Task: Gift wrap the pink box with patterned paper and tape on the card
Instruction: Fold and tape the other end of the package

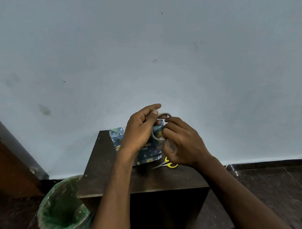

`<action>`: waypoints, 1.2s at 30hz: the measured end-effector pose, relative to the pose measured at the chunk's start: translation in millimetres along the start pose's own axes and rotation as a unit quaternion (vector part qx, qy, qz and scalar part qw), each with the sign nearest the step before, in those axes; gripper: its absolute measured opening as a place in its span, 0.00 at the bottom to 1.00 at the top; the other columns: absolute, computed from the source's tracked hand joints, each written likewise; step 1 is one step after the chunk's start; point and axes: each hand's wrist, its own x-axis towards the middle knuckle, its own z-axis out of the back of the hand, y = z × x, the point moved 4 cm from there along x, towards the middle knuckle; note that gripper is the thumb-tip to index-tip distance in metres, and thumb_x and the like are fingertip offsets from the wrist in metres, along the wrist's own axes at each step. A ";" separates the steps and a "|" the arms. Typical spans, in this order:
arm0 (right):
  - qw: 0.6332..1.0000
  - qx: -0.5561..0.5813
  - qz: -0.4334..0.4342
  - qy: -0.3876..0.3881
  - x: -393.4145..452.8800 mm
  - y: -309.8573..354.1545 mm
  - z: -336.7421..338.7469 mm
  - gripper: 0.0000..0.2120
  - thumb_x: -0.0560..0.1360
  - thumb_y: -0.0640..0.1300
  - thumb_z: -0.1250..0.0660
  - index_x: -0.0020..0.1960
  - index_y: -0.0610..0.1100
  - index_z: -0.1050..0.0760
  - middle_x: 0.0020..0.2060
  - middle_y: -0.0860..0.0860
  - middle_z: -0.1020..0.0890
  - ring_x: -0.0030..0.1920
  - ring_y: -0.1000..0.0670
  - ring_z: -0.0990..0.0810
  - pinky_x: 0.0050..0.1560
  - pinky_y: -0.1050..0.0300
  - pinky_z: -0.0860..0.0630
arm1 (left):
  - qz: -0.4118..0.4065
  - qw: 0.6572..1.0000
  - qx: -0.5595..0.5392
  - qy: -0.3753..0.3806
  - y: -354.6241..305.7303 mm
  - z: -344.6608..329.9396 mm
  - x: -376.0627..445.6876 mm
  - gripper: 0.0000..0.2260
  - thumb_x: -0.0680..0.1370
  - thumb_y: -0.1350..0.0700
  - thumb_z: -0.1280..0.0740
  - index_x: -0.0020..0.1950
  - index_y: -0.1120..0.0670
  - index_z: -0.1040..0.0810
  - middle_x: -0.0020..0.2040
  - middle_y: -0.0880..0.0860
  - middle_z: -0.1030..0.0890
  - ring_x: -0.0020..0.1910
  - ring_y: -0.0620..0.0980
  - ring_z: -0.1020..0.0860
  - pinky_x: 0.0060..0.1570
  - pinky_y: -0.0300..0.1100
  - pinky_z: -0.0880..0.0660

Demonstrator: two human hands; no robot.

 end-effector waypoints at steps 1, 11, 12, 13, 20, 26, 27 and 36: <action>1.000 0.000 0.001 -0.004 -0.8 0.0 0.1 0.04 0.71 0.41 0.31 0.42 0.40 0.25 0.43 0.46 0.20 0.59 0.39 0.21 0.55 0.48 0.23 | 0.001 1.000 -0.011 0.001 -0.4 0.7 0.2 0.12 0.87 0.57 0.36 0.69 0.50 0.17 0.51 0.47 0.11 0.47 0.43 0.15 0.51 0.38 0.21; 0.988 -0.011 -0.025 -0.149 -3.4 -0.1 0.6 0.08 0.77 0.38 0.31 0.39 0.38 0.21 0.37 0.45 0.21 0.44 0.41 0.23 0.57 0.48 0.23 | 0.015 0.997 -0.068 0.028 -2.5 5.4 -1.2 0.14 0.80 0.67 0.27 0.63 0.55 0.15 0.52 0.55 0.11 0.47 0.50 0.15 0.48 0.38 0.19; 0.985 0.000 -0.044 -0.167 -3.1 1.2 2.8 0.08 0.77 0.37 0.31 0.40 0.38 0.22 0.37 0.46 0.22 0.43 0.42 0.24 0.51 0.50 0.23 | 0.013 0.998 -0.058 0.030 -1.6 5.4 -1.0 0.15 0.79 0.67 0.27 0.63 0.54 0.14 0.52 0.54 0.11 0.46 0.51 0.15 0.49 0.39 0.18; 0.981 0.007 -0.067 -0.183 -3.0 1.6 4.6 0.06 0.76 0.36 0.30 0.40 0.38 0.23 0.37 0.47 0.23 0.43 0.43 0.25 0.47 0.51 0.25 | 0.009 0.999 -0.042 0.031 -0.9 5.2 -1.0 0.14 0.79 0.67 0.26 0.62 0.52 0.14 0.51 0.53 0.11 0.45 0.52 0.16 0.50 0.40 0.18; 0.929 0.177 -0.267 -0.185 -5.4 -16.8 -2.3 0.18 0.72 0.37 0.23 0.59 0.43 0.23 0.53 0.53 0.21 0.56 0.51 0.20 0.50 0.60 0.22 | -0.009 0.999 -0.013 0.027 -3.6 7.5 -1.9 0.14 0.80 0.66 0.27 0.62 0.51 0.14 0.51 0.53 0.12 0.43 0.48 0.15 0.47 0.36 0.20; 0.907 0.214 -0.309 -0.192 -7.9 -24.6 -4.9 0.09 0.76 0.33 0.28 0.49 0.45 0.15 0.44 0.55 0.15 0.47 0.53 0.17 0.46 0.62 0.24 | 0.003 0.998 0.005 0.056 1.1 9.3 0.0 0.16 0.79 0.64 0.25 0.65 0.51 0.16 0.54 0.51 0.11 0.48 0.52 0.12 0.59 0.46 0.19; 0.905 0.216 -0.311 -0.196 -8.4 -25.6 -4.8 0.10 0.76 0.32 0.28 0.50 0.45 0.14 0.45 0.55 0.14 0.48 0.53 0.16 0.47 0.60 0.22 | 0.012 0.998 0.008 0.058 0.9 8.9 -1.0 0.15 0.79 0.62 0.24 0.65 0.51 0.15 0.50 0.52 0.10 0.48 0.51 0.12 0.59 0.45 0.20; 0.932 0.073 -0.269 -0.232 -9.8 -25.6 1.0 0.15 0.74 0.31 0.29 0.56 0.45 0.12 0.46 0.52 0.13 0.49 0.49 0.16 0.47 0.53 0.21 | 0.011 0.997 0.038 0.059 0.3 7.4 -2.1 0.10 0.82 0.65 0.31 0.52 0.57 0.10 0.52 0.49 0.11 0.56 0.48 0.14 0.61 0.45 0.19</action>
